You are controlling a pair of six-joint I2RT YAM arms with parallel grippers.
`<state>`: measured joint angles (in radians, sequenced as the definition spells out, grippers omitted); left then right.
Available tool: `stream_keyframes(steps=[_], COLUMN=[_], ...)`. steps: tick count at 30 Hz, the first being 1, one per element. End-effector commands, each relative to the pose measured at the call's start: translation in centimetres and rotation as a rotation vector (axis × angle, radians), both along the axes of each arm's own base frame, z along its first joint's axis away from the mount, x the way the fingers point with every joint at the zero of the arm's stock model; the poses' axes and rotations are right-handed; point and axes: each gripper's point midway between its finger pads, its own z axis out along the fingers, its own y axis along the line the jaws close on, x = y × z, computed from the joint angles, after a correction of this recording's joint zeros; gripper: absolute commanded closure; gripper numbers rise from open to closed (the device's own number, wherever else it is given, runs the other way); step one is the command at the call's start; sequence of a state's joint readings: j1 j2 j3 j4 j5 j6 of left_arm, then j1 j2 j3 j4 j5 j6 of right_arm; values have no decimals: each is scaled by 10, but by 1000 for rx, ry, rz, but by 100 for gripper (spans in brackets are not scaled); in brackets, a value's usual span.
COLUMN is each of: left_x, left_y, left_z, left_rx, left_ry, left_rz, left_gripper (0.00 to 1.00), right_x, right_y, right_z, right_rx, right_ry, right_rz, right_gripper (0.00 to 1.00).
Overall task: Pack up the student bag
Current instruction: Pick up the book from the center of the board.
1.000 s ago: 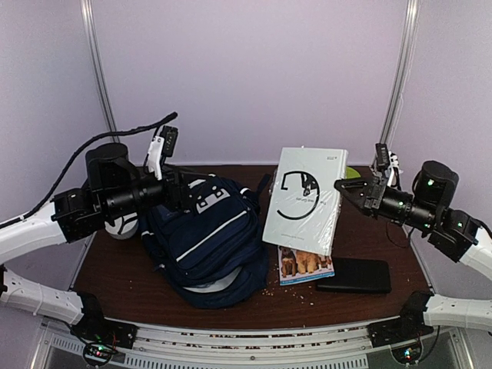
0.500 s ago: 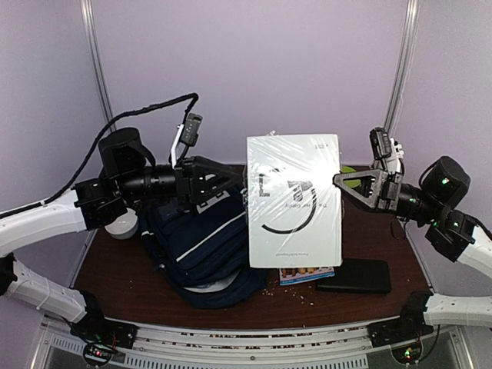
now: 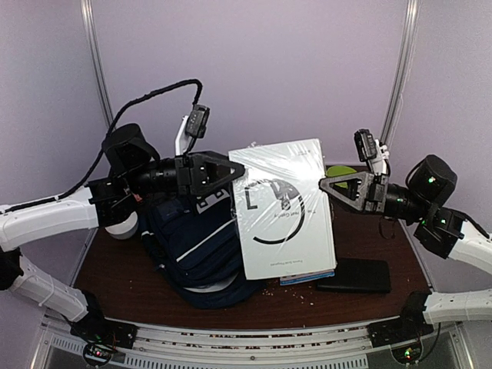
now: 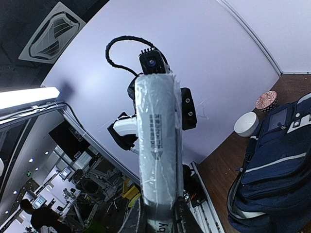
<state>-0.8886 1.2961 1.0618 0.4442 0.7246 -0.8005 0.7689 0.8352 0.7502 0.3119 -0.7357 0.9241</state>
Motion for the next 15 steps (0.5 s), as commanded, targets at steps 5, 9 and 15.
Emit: stream_keyframes(steps=[5,9,15], left_x=[-7,-8,13], left_y=[-4,-1,29], left_z=[17,22,47], left_rx=[-128,-153,-232], left_ry=[19,11,-18], left_rz=[-115,-109,127], left_gripper=[68,100,100], right_x=[-10,-9,3], right_y=[-3,-2,-14], right_z=[44,44,37], right_rx=[132,106,89], right_ry=[-118,-129,-141], right_rz=[15,8,-121], right_gripper=[100,100,35])
